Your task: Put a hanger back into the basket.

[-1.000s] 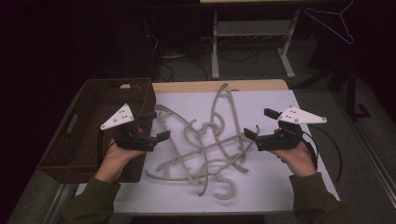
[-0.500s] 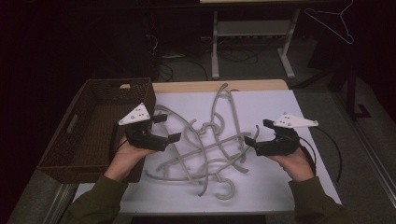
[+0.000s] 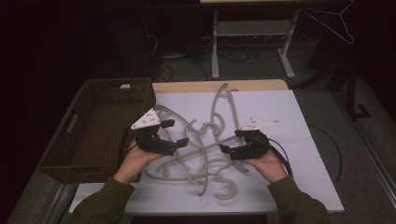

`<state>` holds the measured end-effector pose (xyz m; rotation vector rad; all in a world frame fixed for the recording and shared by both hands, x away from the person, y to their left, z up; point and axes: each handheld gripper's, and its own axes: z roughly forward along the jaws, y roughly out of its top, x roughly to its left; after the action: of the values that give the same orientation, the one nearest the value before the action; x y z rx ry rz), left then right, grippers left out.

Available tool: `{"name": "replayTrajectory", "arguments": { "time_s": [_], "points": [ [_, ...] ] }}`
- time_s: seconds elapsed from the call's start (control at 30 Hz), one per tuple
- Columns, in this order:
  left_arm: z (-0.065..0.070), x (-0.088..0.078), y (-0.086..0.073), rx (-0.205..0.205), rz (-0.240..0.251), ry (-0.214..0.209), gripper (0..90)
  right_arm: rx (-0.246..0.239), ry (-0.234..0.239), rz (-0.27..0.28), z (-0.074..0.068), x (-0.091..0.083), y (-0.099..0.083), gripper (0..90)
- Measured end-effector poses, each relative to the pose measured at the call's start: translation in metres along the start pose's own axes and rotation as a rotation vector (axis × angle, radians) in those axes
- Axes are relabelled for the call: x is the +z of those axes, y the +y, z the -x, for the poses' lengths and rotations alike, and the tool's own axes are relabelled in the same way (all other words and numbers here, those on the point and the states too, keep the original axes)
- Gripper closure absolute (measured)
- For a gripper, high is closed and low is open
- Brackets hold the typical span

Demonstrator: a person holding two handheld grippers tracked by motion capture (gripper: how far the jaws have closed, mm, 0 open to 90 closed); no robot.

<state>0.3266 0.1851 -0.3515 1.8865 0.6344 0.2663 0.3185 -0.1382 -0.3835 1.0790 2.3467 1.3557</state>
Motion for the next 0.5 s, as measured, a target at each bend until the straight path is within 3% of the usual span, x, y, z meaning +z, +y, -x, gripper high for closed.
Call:
{"name": "replayTrajectory", "arguments": {
  "time_s": [0.17, 0.27, 0.43, 0.5],
  "points": [
    [0.000, 0.003, -0.004, -0.008, -0.010, -0.001, 8.9, -0.007, 0.035, -0.051, -0.013, 0.023, 0.006, 22.1],
    [0.000, 0.004, -0.006, -0.012, -0.011, -0.001, 8.9, -0.022, 0.027, -0.096, -0.022, 0.037, 0.008, 26.4],
    [0.000, 0.004, -0.007, -0.010, -0.018, -0.004, 8.9, -0.002, 0.027, -0.150, -0.028, 0.052, 0.009, 33.0],
    [0.000, 0.004, -0.007, -0.013, -0.011, -0.002, 8.9, 0.017, 0.030, -0.197, -0.032, 0.061, 0.010, 36.8]
  ]
}}
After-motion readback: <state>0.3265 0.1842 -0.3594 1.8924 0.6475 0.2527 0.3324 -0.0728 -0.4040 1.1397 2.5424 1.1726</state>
